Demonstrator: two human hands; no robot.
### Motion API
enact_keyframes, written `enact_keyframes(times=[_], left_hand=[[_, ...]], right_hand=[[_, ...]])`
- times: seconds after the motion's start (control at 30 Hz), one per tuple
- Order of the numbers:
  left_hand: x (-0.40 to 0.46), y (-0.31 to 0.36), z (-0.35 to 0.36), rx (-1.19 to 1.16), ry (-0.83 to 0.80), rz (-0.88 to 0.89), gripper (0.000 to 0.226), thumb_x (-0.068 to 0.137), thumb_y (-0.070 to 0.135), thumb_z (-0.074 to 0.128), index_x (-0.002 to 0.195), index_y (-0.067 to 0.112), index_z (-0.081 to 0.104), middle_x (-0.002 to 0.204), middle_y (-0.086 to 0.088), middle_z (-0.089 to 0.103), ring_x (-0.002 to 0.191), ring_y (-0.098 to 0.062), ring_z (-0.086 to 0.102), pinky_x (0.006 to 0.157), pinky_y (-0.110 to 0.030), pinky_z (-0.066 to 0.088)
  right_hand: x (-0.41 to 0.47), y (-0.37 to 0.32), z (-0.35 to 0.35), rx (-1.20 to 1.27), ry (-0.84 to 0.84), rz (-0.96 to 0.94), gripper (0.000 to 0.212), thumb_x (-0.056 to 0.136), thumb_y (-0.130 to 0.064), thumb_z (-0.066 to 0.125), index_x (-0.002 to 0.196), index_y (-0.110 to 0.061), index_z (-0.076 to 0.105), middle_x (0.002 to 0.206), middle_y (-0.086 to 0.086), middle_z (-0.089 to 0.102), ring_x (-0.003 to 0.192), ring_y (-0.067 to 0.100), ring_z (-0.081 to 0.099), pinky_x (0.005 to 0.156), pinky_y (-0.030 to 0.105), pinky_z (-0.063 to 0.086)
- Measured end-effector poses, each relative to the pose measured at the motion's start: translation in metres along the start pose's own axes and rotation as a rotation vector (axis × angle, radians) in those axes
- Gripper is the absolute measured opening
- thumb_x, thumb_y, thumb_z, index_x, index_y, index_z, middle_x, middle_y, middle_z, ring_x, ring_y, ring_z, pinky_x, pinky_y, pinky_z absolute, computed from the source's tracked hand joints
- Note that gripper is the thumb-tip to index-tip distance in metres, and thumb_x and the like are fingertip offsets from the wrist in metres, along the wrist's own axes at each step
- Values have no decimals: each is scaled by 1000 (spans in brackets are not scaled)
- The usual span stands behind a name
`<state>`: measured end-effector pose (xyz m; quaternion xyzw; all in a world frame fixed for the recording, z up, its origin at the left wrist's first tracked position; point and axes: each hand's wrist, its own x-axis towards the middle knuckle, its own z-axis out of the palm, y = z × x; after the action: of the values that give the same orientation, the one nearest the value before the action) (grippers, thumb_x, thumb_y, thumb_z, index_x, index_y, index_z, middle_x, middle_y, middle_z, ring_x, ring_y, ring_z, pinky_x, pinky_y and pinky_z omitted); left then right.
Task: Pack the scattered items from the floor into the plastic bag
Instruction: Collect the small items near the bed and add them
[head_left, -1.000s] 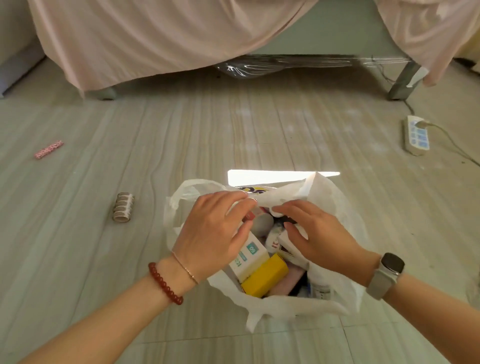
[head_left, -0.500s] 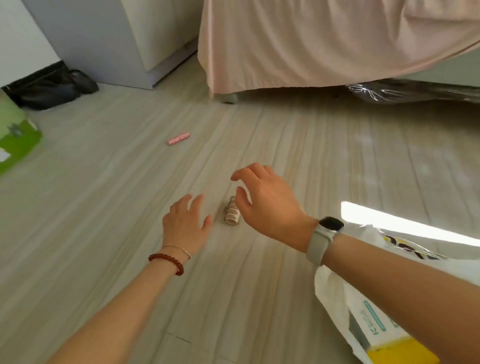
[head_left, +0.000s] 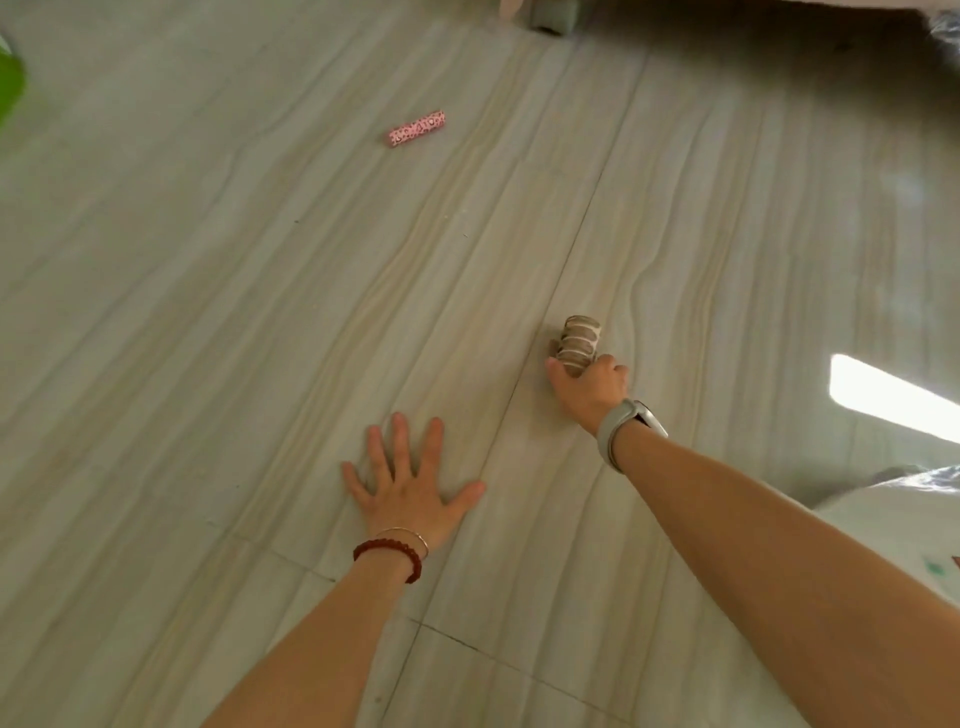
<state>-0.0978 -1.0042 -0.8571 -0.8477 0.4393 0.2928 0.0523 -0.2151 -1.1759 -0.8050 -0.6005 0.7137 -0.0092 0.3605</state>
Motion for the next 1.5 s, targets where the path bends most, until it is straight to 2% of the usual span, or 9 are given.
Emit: enact_keyframes(times=[0.2,0.37,0.5,0.63,0.73,0.97,1.2,1.43,1.5], left_hand=[[1,2,-5,20,-93,-16,82,76,78,20,129,42,-32,136,2,-47,133,-29,-37,104,-60,-20],[-28,17,-68,29,-195,-146,66,89,50,37,144,30,7,156,-5,-11,143,-29,-10,113,-58,4],[-121,45,-156,-144,50,-184,50,93,35,37,141,22,27,154,-7,15,141,-25,14,115,-51,12],[-236,62,-265,-311,162,-184,49,90,28,46,136,15,38,143,-11,40,133,-25,36,108,-48,32],[-318,71,-357,-267,100,-160,49,91,29,44,137,15,36,144,-9,39,133,-24,35,109,-45,31],[-416,65,-544,-408,199,-106,45,88,21,49,132,11,42,136,-10,47,125,-28,43,101,-43,39],[-369,55,-620,-512,217,-151,44,90,21,48,133,10,41,135,-12,47,124,-27,43,102,-39,37],[-196,72,-719,-434,147,-93,43,91,22,45,133,11,40,135,-11,46,125,-26,42,101,-38,38],[-139,78,-750,-409,124,-64,43,91,22,45,133,11,39,135,-11,45,125,-26,42,101,-39,38]], right_hand=[[-7,6,6,-138,-87,-125,46,86,-26,54,119,3,41,123,21,47,111,37,49,90,38,42],[-59,2,-53,59,-297,-163,33,83,-24,55,109,-4,50,95,8,59,71,22,55,58,28,43],[-138,-21,-148,148,-356,-209,29,85,-28,54,109,-12,52,94,7,59,59,12,49,49,22,38],[-226,-73,-257,182,-348,-135,24,86,-30,54,107,-19,50,97,9,60,67,17,52,48,20,35],[-297,-124,-330,160,-331,-76,32,85,-29,55,114,-16,49,100,8,60,81,23,55,55,23,36],[-413,-229,-444,186,-342,-66,28,85,-19,56,111,-10,52,94,5,61,62,11,51,48,19,34],[-393,-297,-468,310,-225,-53,41,86,-18,56,124,-13,42,88,-8,57,82,19,56,82,42,51],[-256,-404,-469,428,-190,-8,35,89,-14,53,122,-10,43,78,-13,55,67,19,50,69,38,50],[-211,-437,-466,416,-187,7,36,88,-15,53,123,-9,43,82,-9,57,64,18,50,57,30,45]])
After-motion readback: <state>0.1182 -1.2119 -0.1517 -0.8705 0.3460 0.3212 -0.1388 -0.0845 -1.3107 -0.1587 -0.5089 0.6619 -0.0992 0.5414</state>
